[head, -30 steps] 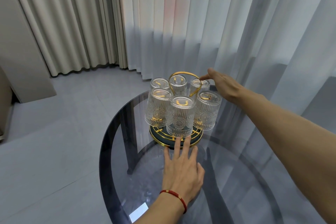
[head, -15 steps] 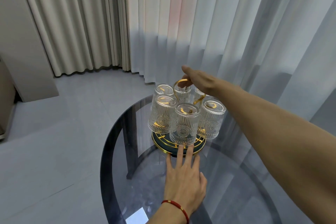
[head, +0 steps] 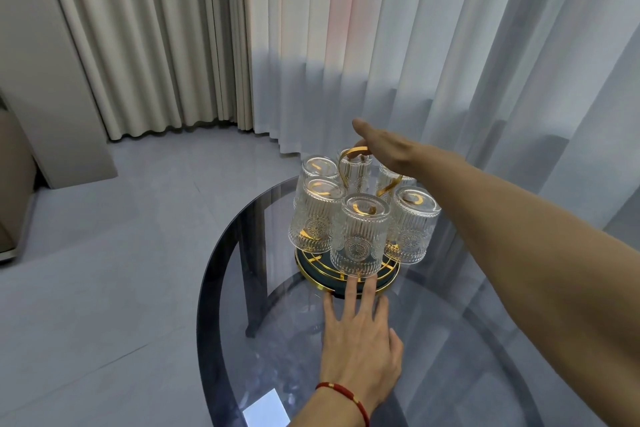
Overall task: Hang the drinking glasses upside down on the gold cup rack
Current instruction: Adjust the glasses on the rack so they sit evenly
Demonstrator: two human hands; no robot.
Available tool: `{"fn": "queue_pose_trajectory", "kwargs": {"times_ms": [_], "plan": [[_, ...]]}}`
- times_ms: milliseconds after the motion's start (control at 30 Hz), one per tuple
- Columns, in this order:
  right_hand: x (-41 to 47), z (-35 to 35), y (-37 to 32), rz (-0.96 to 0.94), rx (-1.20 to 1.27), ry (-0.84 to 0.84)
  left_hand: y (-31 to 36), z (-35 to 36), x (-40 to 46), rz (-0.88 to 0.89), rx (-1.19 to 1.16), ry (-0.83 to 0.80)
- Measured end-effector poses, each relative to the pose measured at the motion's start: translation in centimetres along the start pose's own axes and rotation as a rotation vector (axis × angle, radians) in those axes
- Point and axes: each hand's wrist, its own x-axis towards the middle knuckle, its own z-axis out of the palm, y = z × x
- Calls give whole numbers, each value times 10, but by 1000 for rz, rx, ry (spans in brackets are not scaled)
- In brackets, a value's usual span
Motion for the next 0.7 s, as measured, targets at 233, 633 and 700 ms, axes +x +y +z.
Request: {"fn": "queue_pose_trajectory", "kwargs": {"times_ms": [233,633,700], "plan": [[2,-3,-2,49,98,-65,0,-1,1,-2,-15,-14],[3,-1,-3,34,78,-74,0,-1,1,-1,-14,10],[4,-4,-7,73,60,-93,1,-1,1,0,-12,16]]}}
